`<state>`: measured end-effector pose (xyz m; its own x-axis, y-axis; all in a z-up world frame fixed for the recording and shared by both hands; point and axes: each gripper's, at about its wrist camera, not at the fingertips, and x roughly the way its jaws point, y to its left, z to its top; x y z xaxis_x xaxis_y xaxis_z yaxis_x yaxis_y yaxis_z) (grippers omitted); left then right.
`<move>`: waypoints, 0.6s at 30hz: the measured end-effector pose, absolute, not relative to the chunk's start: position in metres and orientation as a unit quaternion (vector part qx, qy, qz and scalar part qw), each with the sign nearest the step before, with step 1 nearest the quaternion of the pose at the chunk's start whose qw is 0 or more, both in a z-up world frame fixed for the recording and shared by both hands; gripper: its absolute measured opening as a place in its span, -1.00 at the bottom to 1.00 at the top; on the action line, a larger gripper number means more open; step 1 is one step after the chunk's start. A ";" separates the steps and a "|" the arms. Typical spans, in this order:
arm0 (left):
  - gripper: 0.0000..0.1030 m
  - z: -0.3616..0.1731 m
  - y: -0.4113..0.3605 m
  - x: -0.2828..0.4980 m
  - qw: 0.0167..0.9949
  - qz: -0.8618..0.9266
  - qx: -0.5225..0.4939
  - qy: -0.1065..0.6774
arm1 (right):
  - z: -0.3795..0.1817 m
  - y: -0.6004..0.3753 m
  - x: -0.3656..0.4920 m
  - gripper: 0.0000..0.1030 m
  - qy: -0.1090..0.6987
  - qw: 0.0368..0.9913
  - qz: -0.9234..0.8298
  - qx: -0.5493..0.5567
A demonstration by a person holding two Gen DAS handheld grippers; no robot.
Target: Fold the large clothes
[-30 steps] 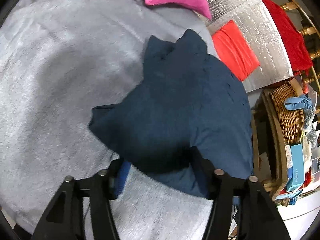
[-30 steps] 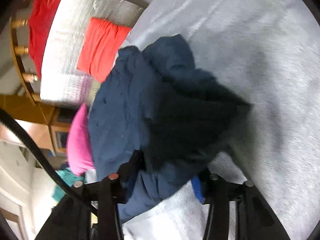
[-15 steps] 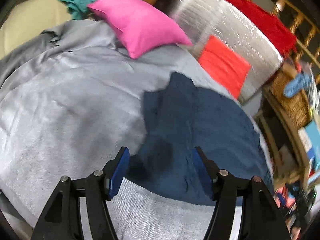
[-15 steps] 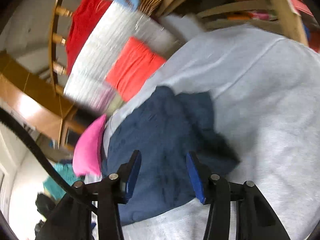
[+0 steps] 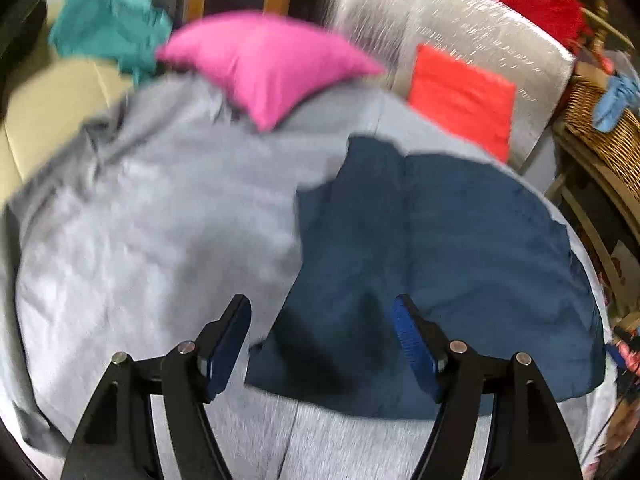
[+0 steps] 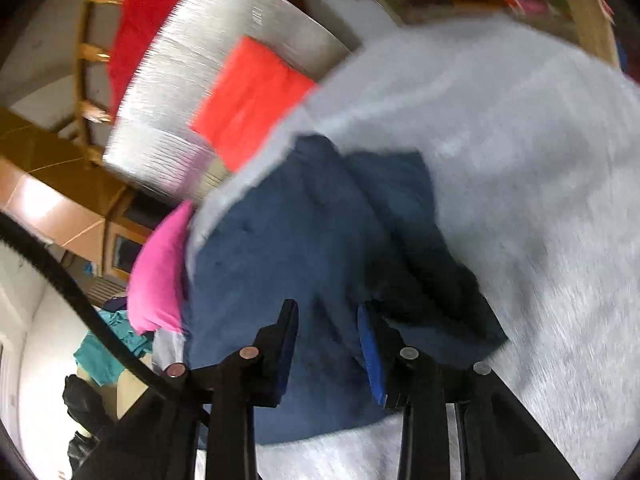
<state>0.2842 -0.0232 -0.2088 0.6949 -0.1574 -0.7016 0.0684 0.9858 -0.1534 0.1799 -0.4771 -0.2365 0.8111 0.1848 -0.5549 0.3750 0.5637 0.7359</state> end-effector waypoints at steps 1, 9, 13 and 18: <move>0.43 -0.207 -0.028 0.283 0.922 -0.063 -0.048 0.378 | -0.233 -0.476 0.183 -0.33 0.296 0.836 -0.049 0.460; 0.46 -0.238 -0.051 0.307 0.889 -0.062 -0.014 0.453 | -0.263 -0.475 0.229 -0.36 0.366 0.808 -0.084 0.455; 0.45 -0.227 -0.039 0.319 0.891 -0.072 -0.061 0.445 | -0.247 -0.477 0.236 -0.33 0.336 0.828 -0.072 0.444; 0.46 -0.228 -0.048 0.347 0.894 -0.055 -0.041 0.443 | -0.244 -0.478 0.272 -0.30 0.339 0.839 -0.075 0.418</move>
